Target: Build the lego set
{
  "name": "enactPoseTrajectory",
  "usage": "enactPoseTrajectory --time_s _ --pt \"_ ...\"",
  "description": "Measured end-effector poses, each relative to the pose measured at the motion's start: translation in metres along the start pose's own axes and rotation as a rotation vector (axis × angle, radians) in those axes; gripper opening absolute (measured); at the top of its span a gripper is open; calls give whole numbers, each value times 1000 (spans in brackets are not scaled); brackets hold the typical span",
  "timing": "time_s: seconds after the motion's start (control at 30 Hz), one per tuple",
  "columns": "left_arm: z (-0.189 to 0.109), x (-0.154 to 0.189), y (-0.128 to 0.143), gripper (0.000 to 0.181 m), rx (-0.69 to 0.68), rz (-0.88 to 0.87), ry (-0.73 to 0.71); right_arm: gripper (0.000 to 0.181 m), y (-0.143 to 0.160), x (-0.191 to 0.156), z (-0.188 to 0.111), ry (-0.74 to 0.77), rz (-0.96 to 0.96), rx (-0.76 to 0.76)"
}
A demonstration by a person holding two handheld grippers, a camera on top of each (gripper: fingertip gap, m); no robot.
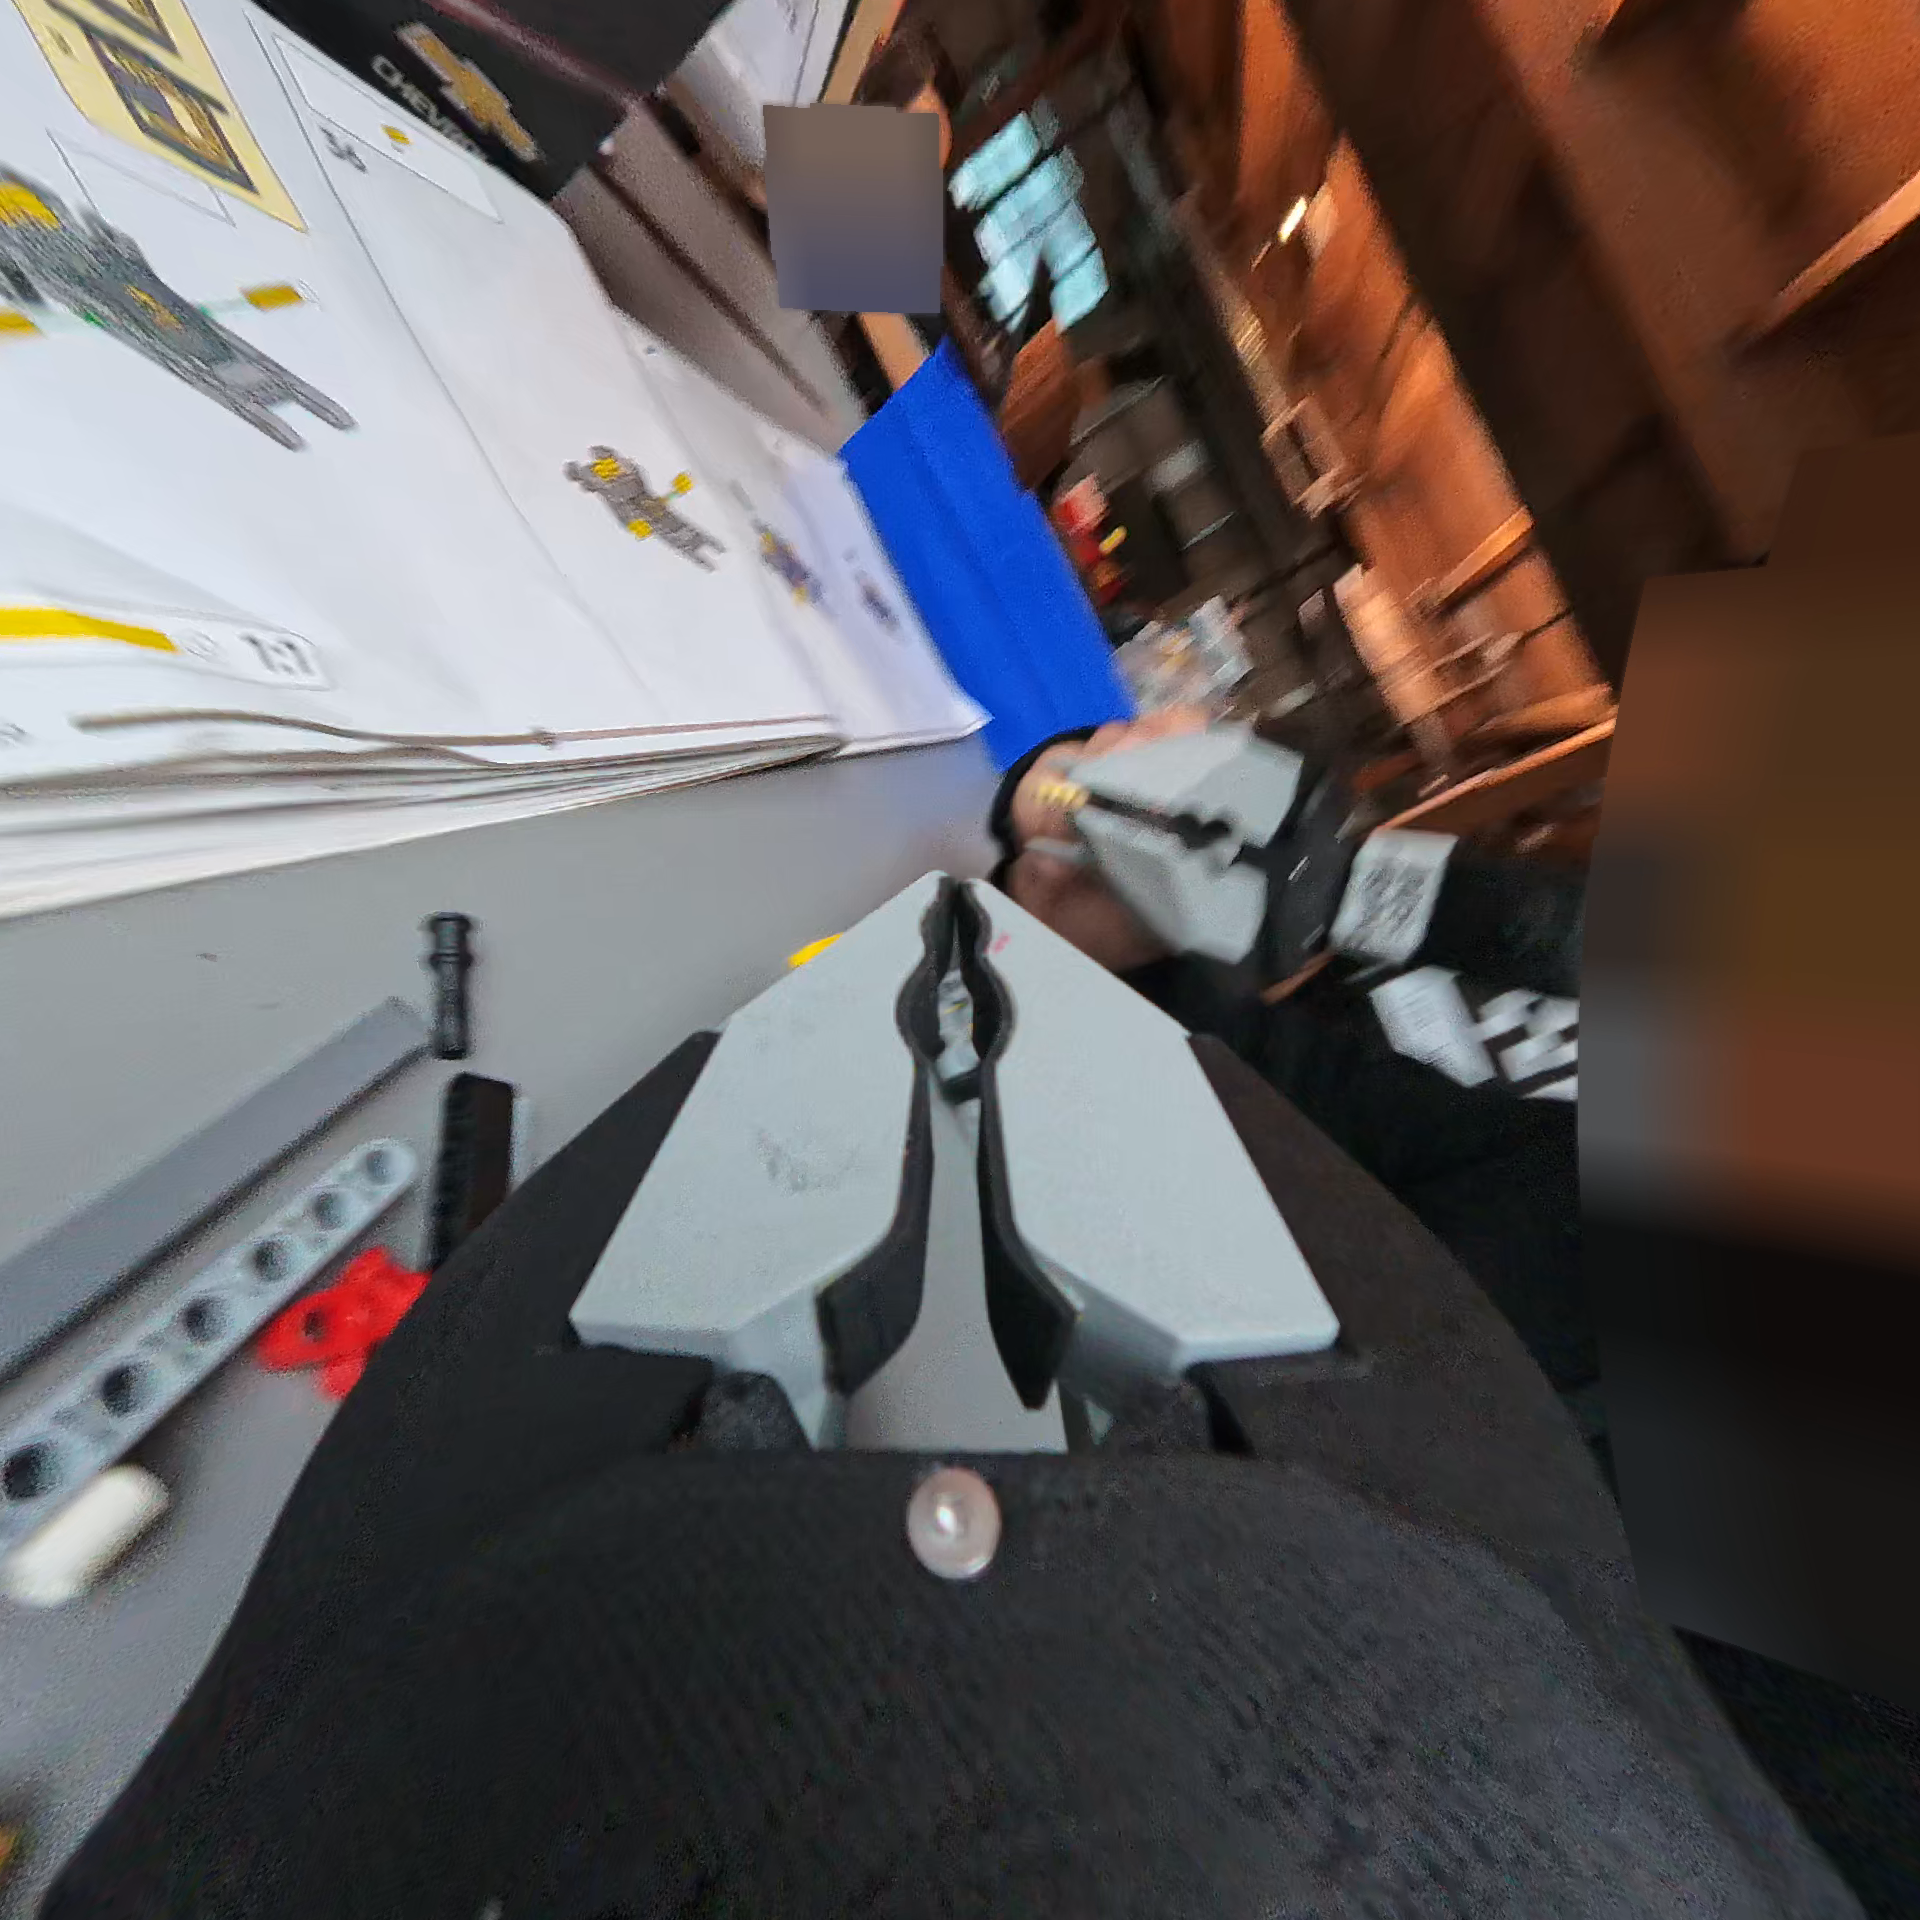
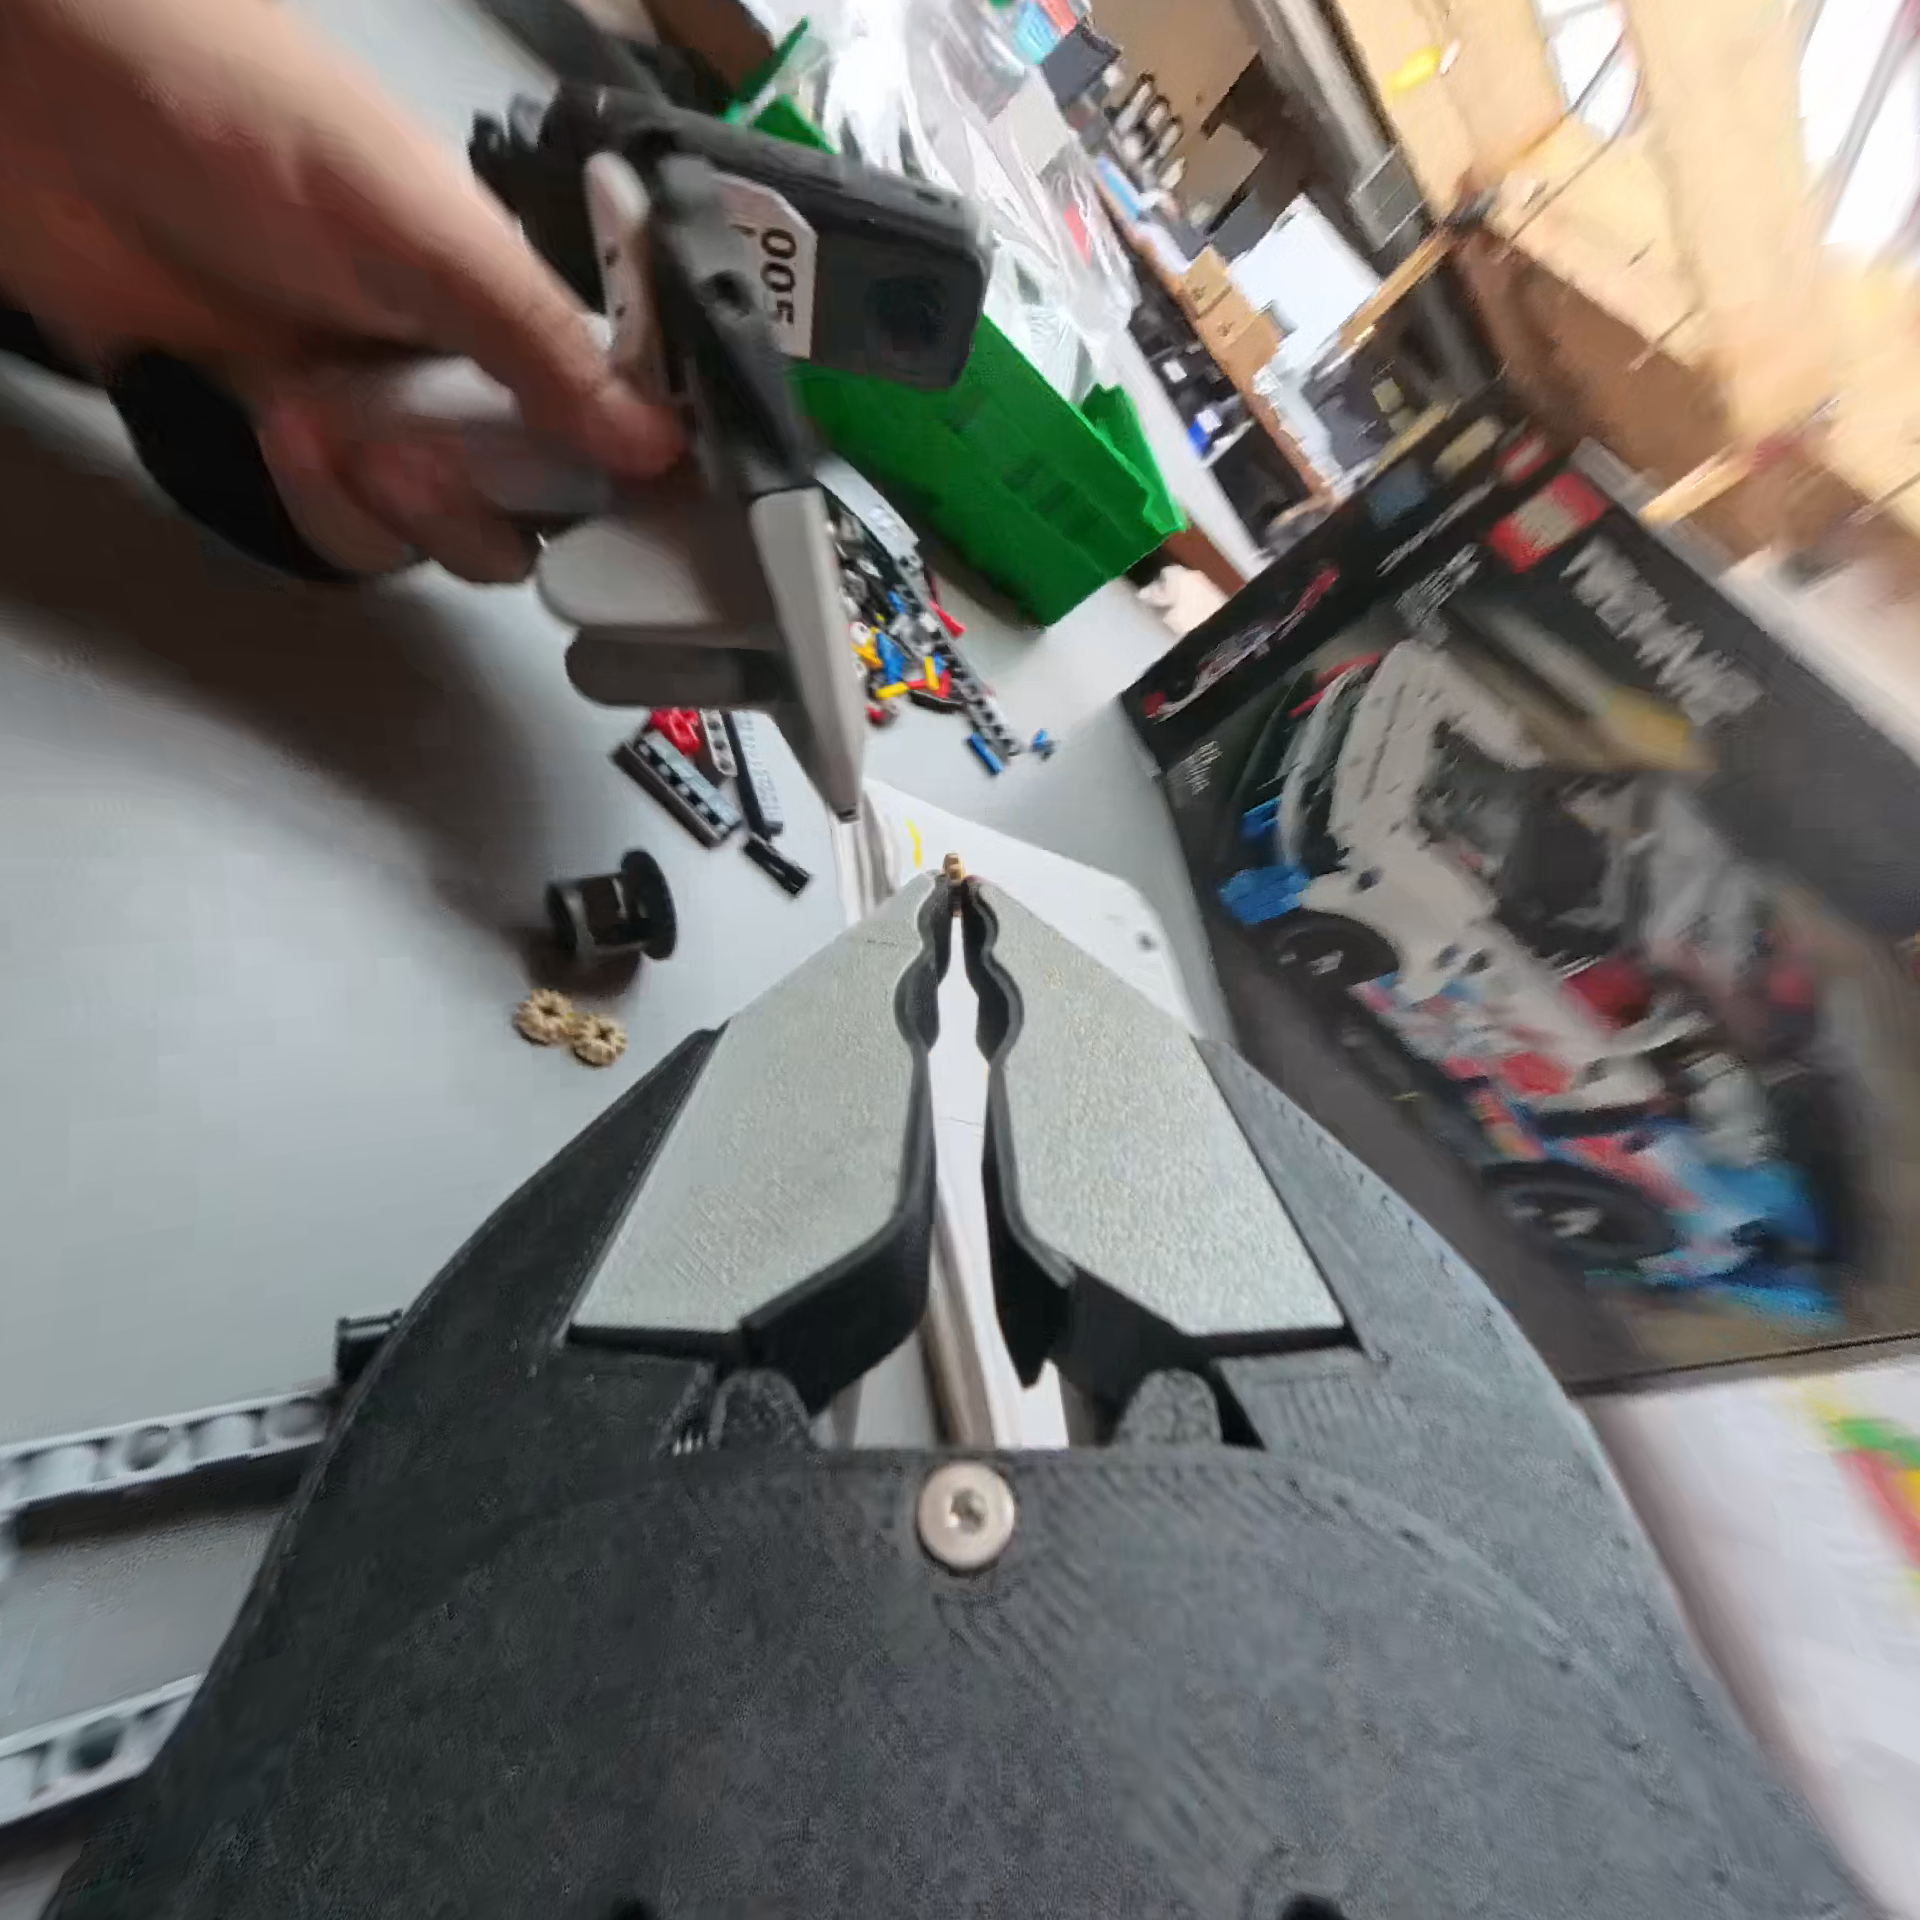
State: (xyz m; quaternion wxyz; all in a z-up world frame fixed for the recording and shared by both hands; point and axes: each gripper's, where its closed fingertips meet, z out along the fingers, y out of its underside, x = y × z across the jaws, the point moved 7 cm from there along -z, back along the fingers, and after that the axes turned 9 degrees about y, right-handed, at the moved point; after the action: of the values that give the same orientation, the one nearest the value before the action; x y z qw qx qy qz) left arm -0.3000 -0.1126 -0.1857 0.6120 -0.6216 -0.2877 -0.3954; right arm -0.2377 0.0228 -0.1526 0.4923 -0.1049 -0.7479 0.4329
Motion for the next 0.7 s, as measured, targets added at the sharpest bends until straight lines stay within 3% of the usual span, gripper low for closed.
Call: enactPoseTrajectory --time_s 0.03,0.13,0.2,0.33,0.5,0.57,0.7 --pt "-2 -1 0 0 -67 87 -69 0 3 7 1 -62 127 -20" --pt "-8 5 3 25 -284 350 -207 0 16 23 6 -248 493 -68" --pt "-10 12 11 43 -427 469 -225 0 25 27 10 -364 691 -109" --pt "-7 8 29 53 -583 685 -355 0 34 26 15 -533 937 -144" --pt "7 -6 47 46 -725 796 -466 0 37 16 18 -597 949 -218" --pt "11 -7 47 27 -710 818 -493 0 40 11 20 -599 929 -254" --pt "6 -7 45 24 -712 809 -525 0 50 11 22 -564 875 -311"
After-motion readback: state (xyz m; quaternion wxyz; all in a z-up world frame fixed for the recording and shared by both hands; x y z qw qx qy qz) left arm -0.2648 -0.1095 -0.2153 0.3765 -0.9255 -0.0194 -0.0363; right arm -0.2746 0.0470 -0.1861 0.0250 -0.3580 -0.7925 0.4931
